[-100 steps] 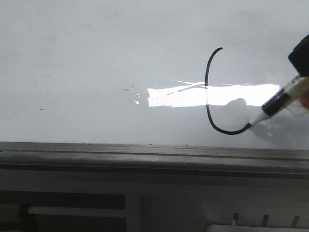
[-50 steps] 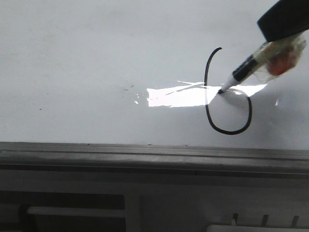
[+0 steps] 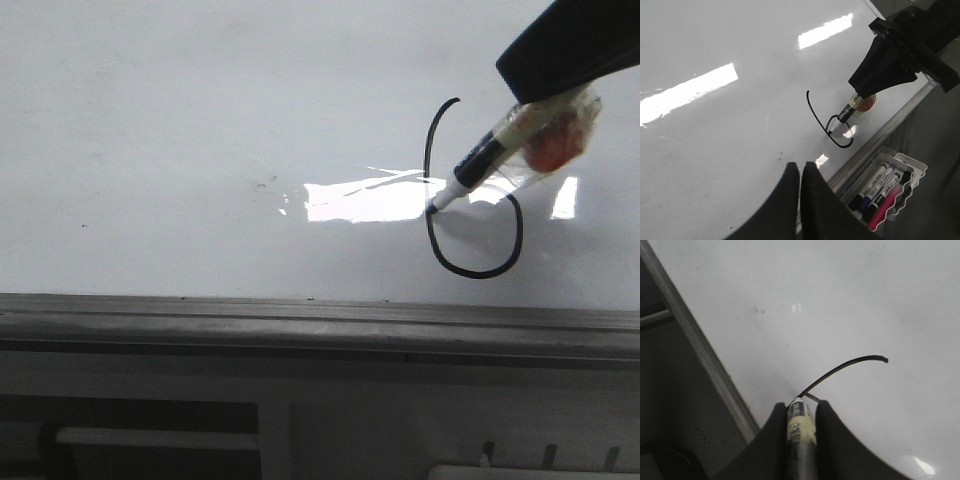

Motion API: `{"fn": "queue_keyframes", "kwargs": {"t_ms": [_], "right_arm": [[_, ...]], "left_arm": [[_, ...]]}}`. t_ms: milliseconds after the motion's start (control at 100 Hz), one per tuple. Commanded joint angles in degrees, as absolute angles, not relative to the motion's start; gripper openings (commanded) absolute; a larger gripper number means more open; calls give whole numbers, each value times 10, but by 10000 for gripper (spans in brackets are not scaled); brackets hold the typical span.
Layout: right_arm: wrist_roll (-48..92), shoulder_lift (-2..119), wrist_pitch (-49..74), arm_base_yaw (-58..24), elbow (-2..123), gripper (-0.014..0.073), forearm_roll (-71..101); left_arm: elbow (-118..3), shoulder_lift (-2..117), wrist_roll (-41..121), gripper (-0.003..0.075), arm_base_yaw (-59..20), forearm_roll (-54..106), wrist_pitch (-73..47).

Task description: Write number 6 on whiteboard

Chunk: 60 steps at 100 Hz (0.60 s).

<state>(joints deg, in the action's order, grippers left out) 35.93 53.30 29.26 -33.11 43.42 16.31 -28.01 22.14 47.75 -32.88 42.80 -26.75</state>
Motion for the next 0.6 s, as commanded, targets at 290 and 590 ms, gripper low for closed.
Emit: {"fn": "queue_keyframes", "kwargs": {"t_ms": [290, 590], "right_arm": [[360, 494, 374, -420, 504, -64, 177], [360, 575, 374, -503, 504, -64, 224]], "left_arm": [[-313, 386, 509, 464, -330, 483, -284], [-392, 597, 785, 440, -380, 653, -409]]}}
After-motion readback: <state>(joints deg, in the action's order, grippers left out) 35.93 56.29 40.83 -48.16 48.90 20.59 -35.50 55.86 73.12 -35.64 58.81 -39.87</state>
